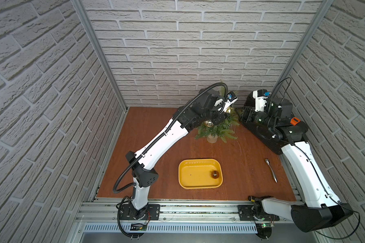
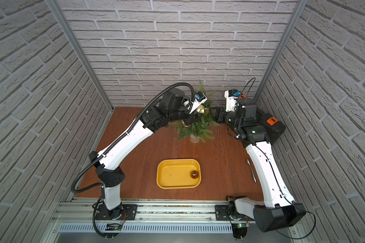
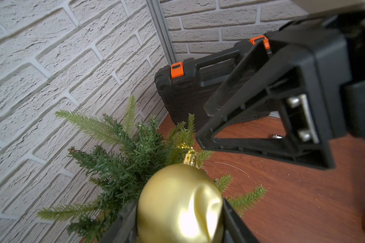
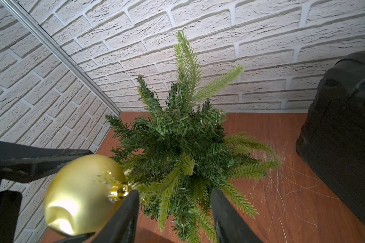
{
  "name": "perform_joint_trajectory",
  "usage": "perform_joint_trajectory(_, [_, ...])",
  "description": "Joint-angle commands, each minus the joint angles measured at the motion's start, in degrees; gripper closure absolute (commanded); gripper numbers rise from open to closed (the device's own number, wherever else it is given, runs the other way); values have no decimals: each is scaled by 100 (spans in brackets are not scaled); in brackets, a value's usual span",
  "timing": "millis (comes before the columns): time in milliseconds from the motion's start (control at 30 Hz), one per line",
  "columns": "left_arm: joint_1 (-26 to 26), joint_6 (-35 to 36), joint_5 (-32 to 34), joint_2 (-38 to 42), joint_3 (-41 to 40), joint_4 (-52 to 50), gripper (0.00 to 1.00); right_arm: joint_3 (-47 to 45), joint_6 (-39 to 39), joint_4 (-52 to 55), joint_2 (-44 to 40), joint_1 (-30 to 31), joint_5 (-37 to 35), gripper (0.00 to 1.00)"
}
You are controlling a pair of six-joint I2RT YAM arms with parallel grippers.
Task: Decorate the small christmas tree with ornaments
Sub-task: Hang an ornament on the christmas tree.
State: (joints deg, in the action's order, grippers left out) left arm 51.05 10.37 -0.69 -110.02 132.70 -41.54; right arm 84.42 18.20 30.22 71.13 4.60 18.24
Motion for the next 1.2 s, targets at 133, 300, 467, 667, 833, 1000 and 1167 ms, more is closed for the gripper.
perform_joint_trajectory(133, [-46, -72, 71, -143, 264, 208, 46, 217, -88, -139, 132, -21, -2, 44])
perform_joint_trajectory(300, [-55, -74, 169, -219, 342, 99, 46, 246, -91, -122, 173, -21, 48, 44])
perform_joint_trajectory(467, [-60, -92, 225, -248, 352, 45, 46, 245, -110, -95, 155, -21, 38, 44])
perform_joint_trajectory(667, [-72, -103, 298, -257, 345, -1, 46, 225, -149, -22, 59, -21, -72, 44])
perform_joint_trajectory(833, [-69, -114, 272, -222, 331, -72, 46, 219, -166, 63, -12, -21, -126, 44])
perform_joint_trajectory(1000, [-70, -119, 312, -174, 291, -141, 46, 200, -158, 150, -93, -21, -169, 43])
perform_joint_trajectory(1167, [-68, -146, 286, -65, 120, -70, 46, 191, -124, 204, -200, -21, -212, 40])
